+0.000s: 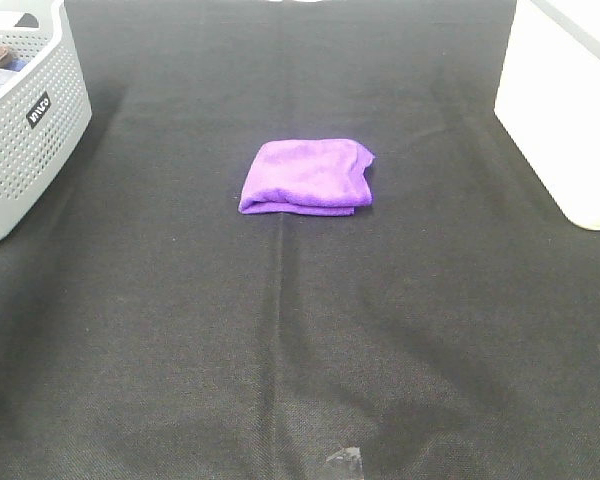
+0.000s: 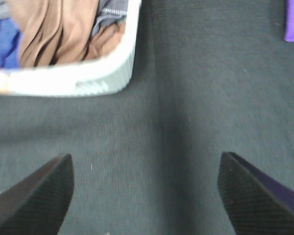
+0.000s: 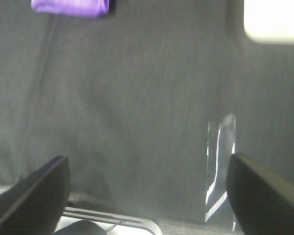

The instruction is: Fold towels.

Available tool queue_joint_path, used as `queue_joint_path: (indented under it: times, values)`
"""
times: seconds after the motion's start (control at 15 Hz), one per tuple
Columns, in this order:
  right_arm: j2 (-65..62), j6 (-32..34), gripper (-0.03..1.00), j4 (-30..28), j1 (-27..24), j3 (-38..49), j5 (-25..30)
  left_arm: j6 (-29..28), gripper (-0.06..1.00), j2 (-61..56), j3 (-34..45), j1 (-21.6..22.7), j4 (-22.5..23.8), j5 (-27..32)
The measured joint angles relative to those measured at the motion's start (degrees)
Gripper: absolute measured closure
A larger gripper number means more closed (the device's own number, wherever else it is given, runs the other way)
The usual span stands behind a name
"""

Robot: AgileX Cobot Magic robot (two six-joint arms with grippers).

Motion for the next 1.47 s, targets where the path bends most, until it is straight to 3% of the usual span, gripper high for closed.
queue_joint_path:
  times: [0.27,0.67,0.93,1.2,1.47]
  values:
    - [-24.4,0.1,0.15,-0.4,0.0,13.8,0.2,0.0,0.2,-28.8,19.8,0.0,-0.5,-0.1]
    - [-44.9,0.1,0.15,-0.4,0.0,25.4,-1.1,0.0,0.2,-59.6,36.7,0.0,1.0,0.6]
    - [-48.5,-0.6,0.15,-0.6,0.0,31.3,-2.5,-0.6,0.2,-69.9,41.5,0.0,1.0,0.2]
    - [-48.5,-1.8,0.15,-1.0,0.1,32.7,-6.1,-5.3,0.2,-70.2,42.7,0.0,2.1,-1.8]
    - [-48.5,-2.5,0.15,-1.3,0.1,33.1,-6.2,-6.1,0.2,-70.2,42.7,0.0,2.2,-2.5]
